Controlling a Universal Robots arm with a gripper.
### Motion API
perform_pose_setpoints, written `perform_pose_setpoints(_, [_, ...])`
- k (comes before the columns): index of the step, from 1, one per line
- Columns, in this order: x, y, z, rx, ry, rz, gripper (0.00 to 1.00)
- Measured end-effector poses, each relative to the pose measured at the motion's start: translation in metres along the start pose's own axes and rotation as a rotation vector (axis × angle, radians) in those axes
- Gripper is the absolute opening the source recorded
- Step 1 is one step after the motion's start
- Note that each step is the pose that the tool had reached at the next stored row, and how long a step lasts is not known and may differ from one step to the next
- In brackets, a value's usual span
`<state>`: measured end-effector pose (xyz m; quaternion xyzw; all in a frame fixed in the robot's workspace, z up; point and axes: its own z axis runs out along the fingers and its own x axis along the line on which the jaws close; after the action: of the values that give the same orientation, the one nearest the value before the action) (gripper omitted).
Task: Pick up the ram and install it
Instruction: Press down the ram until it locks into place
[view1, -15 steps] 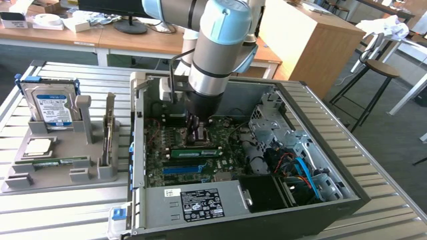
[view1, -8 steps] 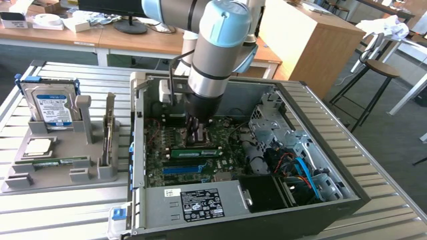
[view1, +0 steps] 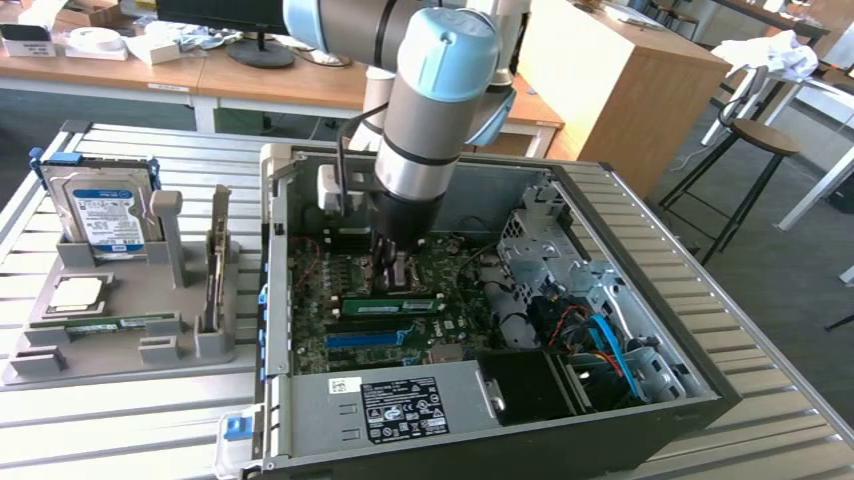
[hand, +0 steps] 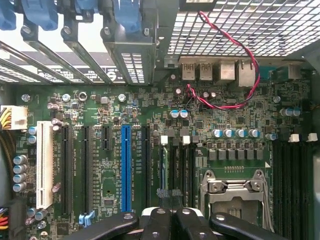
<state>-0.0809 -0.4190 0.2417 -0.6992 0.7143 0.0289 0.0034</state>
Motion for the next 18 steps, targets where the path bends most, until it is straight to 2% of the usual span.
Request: perform_pose_setpoints(18, [0.0005, -0.0001, 0.0084, 0.0001, -0.0001, 0.000, 0.10])
